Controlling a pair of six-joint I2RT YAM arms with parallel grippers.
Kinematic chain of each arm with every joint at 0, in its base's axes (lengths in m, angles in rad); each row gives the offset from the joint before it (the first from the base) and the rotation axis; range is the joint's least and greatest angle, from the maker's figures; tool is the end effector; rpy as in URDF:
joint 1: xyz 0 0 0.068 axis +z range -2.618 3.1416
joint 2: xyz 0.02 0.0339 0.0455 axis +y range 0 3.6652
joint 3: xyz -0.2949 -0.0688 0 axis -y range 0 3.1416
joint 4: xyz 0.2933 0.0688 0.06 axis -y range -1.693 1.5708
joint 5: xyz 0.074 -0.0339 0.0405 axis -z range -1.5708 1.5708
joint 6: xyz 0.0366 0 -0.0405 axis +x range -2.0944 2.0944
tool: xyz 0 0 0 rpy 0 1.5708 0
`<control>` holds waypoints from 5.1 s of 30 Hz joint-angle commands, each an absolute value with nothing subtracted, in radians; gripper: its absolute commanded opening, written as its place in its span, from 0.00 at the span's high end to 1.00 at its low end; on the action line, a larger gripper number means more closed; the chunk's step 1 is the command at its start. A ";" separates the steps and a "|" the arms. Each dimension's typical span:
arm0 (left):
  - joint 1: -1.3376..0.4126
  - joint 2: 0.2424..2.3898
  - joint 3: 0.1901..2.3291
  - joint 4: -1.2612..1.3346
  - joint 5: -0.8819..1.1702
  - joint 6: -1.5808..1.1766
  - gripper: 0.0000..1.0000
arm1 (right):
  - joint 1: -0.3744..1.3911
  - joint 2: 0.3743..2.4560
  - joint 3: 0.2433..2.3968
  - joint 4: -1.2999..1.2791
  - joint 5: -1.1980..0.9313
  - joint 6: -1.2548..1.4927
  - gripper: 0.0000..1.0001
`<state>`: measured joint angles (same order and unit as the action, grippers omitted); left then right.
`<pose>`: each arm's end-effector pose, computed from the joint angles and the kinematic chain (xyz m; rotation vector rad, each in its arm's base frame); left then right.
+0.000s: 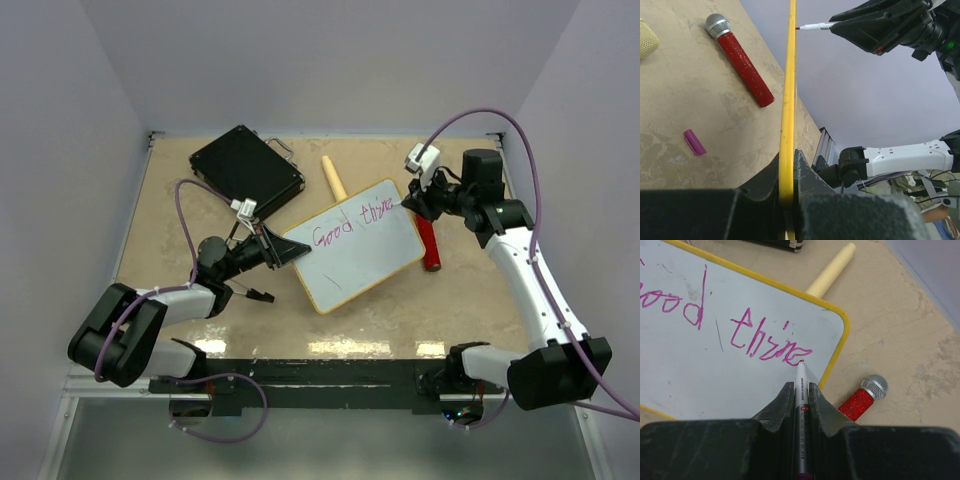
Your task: Write a sentence on the whiteboard
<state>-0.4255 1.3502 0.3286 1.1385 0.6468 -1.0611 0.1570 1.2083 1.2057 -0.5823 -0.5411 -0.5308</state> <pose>0.2298 -0.1283 0.1944 0.0732 1.7191 -1.6223 0.2901 0.0650 0.3903 -0.9837 1.8362 0.3558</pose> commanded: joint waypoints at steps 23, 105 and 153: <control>-0.419 1.328 0.339 1.335 0.675 -1.083 1.00 | 0.156 1.177 1.177 -0.725 -0.554 -0.627 1.00; -0.417 1.324 0.316 1.351 0.672 -1.089 1.00 | 0.081 1.088 1.289 -0.569 -0.638 -0.448 1.00; -0.417 1.324 0.328 1.345 0.675 -1.091 1.00 | 0.077 1.212 1.243 -0.565 -0.663 -0.480 1.00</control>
